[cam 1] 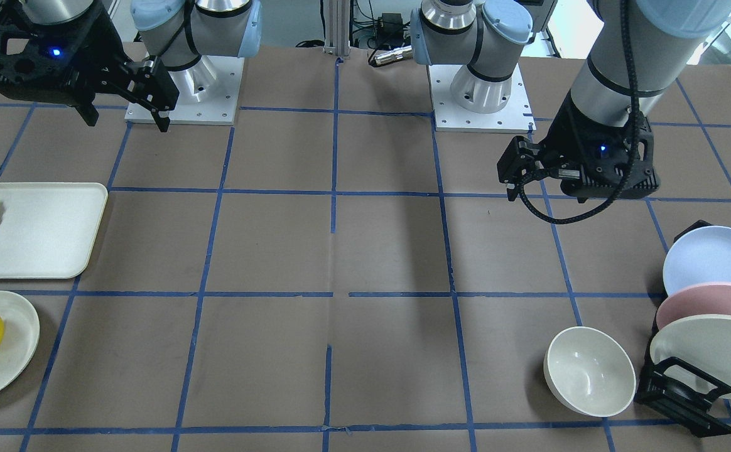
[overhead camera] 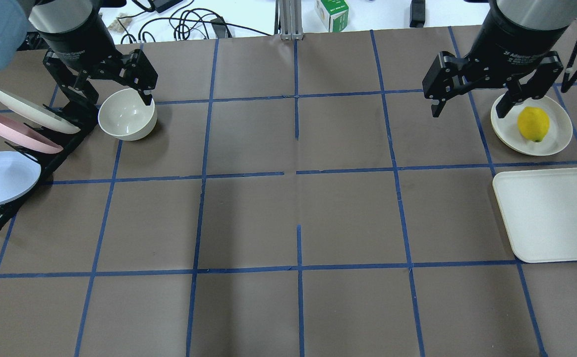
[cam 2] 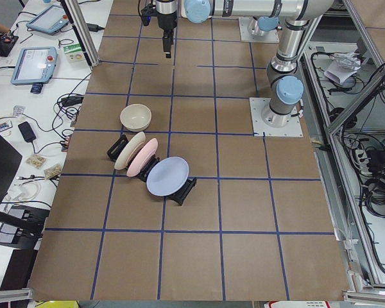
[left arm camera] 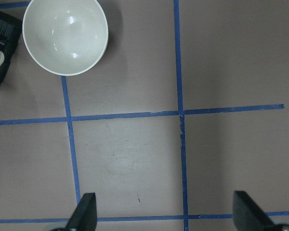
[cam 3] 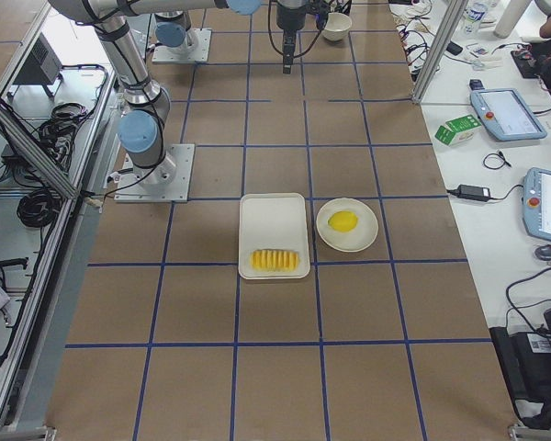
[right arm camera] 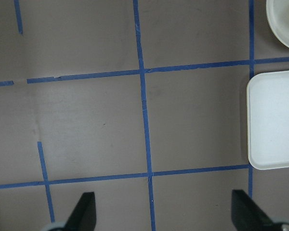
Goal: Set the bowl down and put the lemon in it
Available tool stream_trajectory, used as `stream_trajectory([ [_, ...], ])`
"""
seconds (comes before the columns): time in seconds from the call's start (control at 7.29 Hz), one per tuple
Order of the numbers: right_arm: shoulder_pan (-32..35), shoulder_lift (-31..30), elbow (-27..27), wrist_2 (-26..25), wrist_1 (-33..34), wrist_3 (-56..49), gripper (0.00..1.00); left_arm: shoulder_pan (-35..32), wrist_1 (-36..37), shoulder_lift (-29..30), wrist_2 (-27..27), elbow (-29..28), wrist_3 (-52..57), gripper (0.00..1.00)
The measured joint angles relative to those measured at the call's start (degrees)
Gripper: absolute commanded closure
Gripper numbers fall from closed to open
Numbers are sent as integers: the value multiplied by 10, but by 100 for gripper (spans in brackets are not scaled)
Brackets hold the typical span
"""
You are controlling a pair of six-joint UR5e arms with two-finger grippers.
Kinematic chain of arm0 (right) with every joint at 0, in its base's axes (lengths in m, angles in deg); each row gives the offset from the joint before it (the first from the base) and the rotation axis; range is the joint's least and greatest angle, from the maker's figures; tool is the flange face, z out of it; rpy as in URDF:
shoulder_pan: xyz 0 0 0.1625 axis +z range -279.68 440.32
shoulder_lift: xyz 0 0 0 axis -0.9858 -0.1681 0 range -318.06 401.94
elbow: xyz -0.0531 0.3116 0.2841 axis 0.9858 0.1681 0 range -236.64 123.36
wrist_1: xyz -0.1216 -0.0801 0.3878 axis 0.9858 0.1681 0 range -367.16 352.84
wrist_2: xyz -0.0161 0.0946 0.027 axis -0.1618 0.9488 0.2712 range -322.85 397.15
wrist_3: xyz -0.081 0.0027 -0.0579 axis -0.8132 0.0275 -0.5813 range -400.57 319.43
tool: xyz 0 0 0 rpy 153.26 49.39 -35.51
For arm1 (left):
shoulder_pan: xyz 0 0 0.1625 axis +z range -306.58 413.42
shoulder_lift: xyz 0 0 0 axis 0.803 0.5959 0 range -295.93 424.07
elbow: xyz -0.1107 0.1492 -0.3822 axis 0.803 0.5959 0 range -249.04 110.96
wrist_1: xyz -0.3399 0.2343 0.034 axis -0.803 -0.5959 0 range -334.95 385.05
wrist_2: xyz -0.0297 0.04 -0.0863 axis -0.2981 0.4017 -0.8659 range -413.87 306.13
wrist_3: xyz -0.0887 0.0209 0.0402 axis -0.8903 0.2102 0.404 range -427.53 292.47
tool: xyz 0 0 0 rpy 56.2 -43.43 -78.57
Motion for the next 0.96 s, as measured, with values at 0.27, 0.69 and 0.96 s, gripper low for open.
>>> stream_trajectory([
  [0.27,0,0,0,0,1,-1,0,0,0,-1,1,1,-1,0],
  [0.69,-4,2,-1,-1,3,-3,0,-4,-12,-14,-1,2,-4,0],
  [0.96,-40,3,-5,-1,3,-5,0,-4,-16,-11,-21,1,2,0],
])
